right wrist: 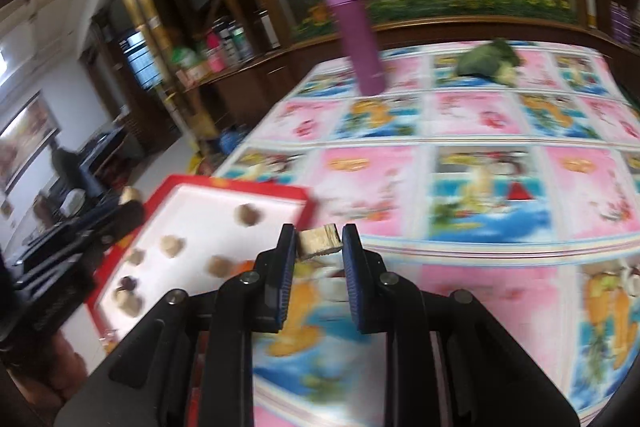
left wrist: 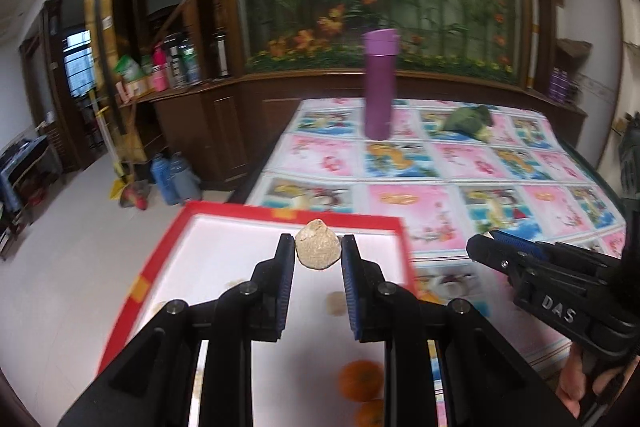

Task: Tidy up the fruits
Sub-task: 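Carry the cube and lumpy ball into the white tray and open both tools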

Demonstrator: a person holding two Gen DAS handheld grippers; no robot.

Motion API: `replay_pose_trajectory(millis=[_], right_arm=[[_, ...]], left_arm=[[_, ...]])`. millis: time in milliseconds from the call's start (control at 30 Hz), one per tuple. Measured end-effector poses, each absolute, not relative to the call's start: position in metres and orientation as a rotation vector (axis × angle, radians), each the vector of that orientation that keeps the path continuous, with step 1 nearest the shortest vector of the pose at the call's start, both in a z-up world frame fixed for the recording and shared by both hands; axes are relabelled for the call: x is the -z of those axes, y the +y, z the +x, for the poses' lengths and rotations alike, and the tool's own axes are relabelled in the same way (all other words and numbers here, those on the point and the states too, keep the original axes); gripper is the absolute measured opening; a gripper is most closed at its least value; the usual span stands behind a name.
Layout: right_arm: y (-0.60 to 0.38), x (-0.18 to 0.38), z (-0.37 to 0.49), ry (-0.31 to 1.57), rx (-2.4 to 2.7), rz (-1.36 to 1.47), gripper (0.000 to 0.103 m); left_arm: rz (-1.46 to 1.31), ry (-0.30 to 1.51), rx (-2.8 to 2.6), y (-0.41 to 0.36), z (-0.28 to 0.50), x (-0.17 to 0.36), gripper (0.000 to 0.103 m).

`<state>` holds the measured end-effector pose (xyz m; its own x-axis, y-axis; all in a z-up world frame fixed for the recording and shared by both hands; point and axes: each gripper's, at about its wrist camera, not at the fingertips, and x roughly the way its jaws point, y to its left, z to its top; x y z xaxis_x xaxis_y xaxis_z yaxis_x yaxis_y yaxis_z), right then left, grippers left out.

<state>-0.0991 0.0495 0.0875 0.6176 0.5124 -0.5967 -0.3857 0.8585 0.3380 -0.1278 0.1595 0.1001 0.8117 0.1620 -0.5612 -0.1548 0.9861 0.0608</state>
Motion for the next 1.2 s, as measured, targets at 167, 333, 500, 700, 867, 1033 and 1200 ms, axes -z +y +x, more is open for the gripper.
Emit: replay_pose_trajectory(millis=[167,333,500,700,867,1033,1200], right_arm=[[0.092,-0.088,-0.107,0.749,-0.583,0.127,0.026],[0.116,-0.082,-0.110,0.780,-0.619,0.114,0.026],[0.129,-0.073,-0.111,0.814,-0.630,0.095,0.026],[0.135,-0.064,-0.112,0.846,-0.625,0.085,0.026],[0.136,-0.058,-0.111,0.853,-0.619,0.076,0.026],[0.137,-0.058,-0.112,0.854,-0.621,0.083,0.026],[0.135,-0.058,-0.113,0.857,-0.629,0.092,0.026]], left_arm=[[-0.018,0.608,-0.227,0.189,-0.133,-0.091,0.022],[-0.032,0.617,-0.255,0.206,-0.136,-0.085,0.022],[-0.048,0.627,-0.259,0.216,-0.139,-0.078,0.022],[-0.056,0.643,-0.258,0.220,-0.139,-0.071,0.022],[-0.061,0.660,-0.255,0.222,-0.137,-0.066,0.022],[-0.065,0.668,-0.255,0.223,-0.137,-0.064,0.022],[-0.066,0.674,-0.256,0.224,-0.137,-0.062,0.022]])
